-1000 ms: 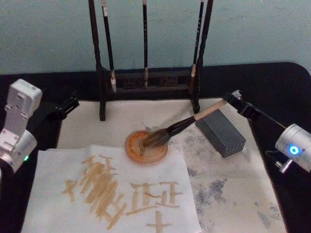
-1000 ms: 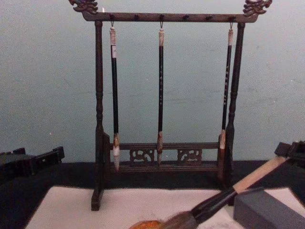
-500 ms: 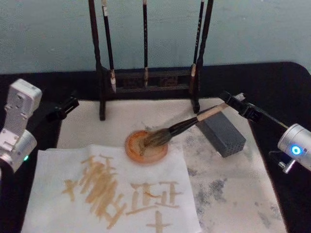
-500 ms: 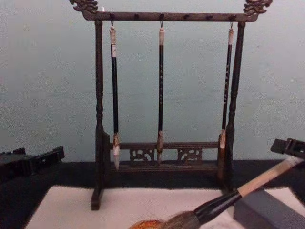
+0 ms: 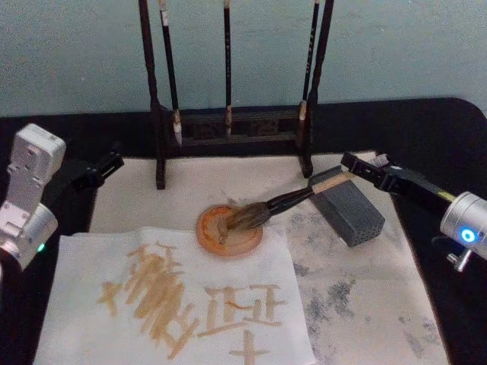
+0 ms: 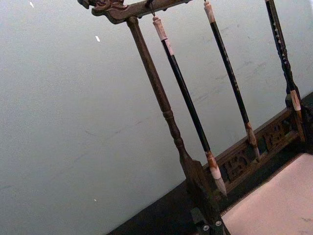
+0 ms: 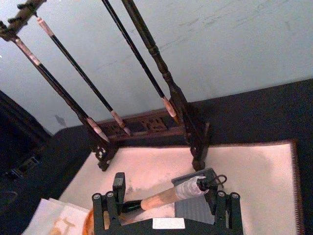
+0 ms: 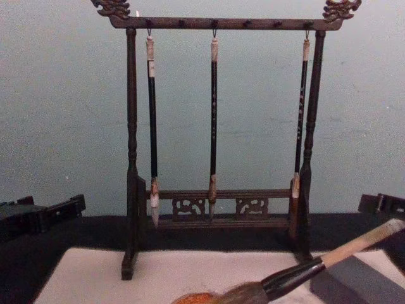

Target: Pick up the brush from the inkstone, write on the paper, then place the brush back to its original position.

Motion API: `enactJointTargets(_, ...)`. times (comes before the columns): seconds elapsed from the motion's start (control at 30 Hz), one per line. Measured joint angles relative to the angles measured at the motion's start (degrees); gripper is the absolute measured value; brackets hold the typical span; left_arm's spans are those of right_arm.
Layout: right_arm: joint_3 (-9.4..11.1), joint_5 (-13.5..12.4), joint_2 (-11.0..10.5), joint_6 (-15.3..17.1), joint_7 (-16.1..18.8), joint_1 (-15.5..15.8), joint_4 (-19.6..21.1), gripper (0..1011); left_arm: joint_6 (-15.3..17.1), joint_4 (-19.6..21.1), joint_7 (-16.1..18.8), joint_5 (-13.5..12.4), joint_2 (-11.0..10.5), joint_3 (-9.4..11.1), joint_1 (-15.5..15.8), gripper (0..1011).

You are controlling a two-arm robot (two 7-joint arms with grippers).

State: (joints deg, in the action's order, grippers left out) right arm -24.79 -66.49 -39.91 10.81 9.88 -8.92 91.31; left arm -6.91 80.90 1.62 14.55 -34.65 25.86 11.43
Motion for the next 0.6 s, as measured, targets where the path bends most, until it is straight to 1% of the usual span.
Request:
enactJointTargets(0.27,0.9,2.6,-1.2,0.9,-1.3,1.0,1.6,1008,0.0,0.0,0.0,0.0,0.0,0.0,0.0,1002)
enactJointTargets(0.6,2.4,4.3,-2.3,1.3,-1.6,3.2,3.1,1008,0.0,0.0,0.0,0.0,0.0,0.0,0.0,1002)
